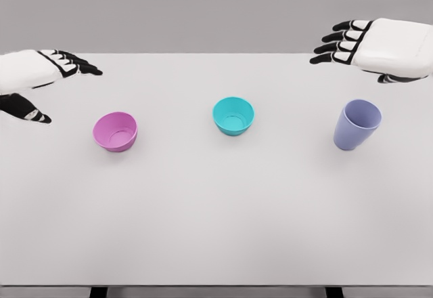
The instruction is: Stacking bowl and cup with both arms
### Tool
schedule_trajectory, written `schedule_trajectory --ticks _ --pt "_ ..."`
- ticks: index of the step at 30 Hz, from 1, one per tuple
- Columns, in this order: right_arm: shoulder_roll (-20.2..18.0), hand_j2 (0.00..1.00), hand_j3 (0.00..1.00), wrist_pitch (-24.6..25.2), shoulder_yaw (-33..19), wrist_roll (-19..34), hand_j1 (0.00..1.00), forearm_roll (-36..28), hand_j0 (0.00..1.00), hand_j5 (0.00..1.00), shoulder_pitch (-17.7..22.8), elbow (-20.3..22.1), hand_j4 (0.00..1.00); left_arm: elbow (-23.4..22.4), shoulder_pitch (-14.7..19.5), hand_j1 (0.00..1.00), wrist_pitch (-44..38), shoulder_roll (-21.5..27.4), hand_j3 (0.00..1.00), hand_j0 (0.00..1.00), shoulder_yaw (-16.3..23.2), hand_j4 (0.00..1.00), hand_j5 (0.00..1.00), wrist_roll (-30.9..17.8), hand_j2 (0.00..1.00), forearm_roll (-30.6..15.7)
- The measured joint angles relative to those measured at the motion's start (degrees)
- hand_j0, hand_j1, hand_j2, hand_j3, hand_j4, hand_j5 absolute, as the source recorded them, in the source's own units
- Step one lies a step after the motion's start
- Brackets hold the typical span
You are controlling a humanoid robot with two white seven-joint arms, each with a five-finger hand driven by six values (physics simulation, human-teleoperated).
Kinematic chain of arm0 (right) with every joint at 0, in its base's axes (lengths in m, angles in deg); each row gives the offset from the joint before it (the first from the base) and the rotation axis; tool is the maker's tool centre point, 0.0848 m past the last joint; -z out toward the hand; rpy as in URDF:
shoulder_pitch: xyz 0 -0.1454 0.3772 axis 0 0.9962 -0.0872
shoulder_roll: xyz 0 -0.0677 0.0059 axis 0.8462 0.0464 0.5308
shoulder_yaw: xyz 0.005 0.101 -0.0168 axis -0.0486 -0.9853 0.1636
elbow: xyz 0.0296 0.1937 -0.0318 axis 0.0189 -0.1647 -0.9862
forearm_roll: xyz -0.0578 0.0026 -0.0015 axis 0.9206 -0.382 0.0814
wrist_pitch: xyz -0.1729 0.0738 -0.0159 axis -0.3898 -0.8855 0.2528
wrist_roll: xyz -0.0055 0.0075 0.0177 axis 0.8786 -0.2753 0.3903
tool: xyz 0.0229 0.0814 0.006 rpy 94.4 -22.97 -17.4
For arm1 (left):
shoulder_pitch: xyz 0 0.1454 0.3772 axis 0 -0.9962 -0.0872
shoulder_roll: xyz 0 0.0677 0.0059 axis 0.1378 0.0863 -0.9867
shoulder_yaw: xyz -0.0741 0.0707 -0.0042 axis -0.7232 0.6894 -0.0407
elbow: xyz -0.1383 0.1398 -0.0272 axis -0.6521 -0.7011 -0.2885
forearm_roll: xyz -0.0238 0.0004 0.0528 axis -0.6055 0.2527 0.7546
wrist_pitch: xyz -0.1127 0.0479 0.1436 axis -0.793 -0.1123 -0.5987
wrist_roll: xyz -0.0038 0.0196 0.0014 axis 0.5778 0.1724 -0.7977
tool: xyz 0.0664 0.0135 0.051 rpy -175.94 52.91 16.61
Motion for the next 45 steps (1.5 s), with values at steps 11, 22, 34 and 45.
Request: schedule_trajectory --ticks 11,22,34,45 --pt "0.05 1.0 1.0 0.0 -0.12 0.0 1.0 0.09 1.0 1.0 1.14 -0.16 1.0 -1.14 27.02 1.0 -5.44 -3.22 1.0 1.0 31.75 1.0 1.0 -0.04 1.0 -2.12" --pt "3.15 1.0 1.0 0.0 -0.82 0.0 1.0 0.1 1.0 1.0 2.02 -0.27 1.0 -1.61 33.28 1.0 -17.73 -5.13 1.0 1.0 46.45 1.0 1.0 -0.05 1.0 -11.14" --pt "3.11 1.0 1.0 0.0 -0.47 0.0 1.0 0.12 1.0 1.0 2.55 -0.28 1.0 -0.95 32.93 1.0 -23.64 -5.71 1.0 1.0 48.55 1.0 1.0 -0.04 1.0 -6.06" --pt "3.12 1.0 1.0 0.0 -0.44 0.0 1.0 0.12 1.0 1.0 2.9 -0.28 1.0 -1.13 32.41 1.0 -25.17 -7.81 1.0 1.0 49.78 1.0 1.0 -0.04 1.0 -0.04"
